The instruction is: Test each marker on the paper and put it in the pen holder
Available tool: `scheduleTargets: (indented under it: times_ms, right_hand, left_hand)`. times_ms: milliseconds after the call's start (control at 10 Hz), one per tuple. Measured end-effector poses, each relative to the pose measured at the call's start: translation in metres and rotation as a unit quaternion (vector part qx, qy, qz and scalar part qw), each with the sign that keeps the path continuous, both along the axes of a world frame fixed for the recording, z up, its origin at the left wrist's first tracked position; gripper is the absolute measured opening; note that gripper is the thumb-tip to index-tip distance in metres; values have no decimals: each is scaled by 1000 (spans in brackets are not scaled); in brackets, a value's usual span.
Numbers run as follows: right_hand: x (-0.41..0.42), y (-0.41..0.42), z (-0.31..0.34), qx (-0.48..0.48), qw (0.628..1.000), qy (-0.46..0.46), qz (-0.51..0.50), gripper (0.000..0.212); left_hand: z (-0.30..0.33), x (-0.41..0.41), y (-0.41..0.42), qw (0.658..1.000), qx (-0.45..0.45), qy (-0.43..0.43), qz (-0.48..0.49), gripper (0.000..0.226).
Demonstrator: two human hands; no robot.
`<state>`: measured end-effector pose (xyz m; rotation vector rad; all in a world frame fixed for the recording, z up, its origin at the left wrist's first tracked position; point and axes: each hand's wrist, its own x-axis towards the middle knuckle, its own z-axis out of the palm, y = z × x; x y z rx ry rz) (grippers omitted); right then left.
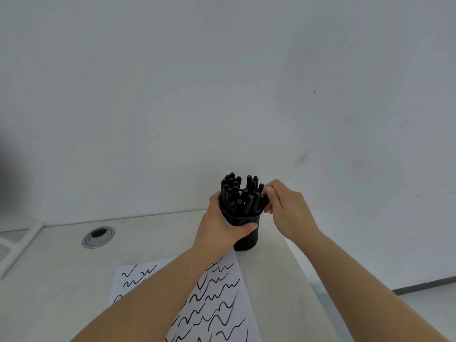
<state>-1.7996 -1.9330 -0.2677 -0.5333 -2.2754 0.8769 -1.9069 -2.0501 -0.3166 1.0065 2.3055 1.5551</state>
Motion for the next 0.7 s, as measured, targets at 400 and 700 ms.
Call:
scheduleTargets:
  times_ms: [400,700]
  right_hand:
    - [-8,-4,-6,-176,982,67,10,27]
    - [24,-32,-2,-252,939,218,-83,22]
  left_hand:
    - [-1,-4,-2,1000,3,-27,-7,89]
    - [15,17,-43,999,-19,-40,12,111]
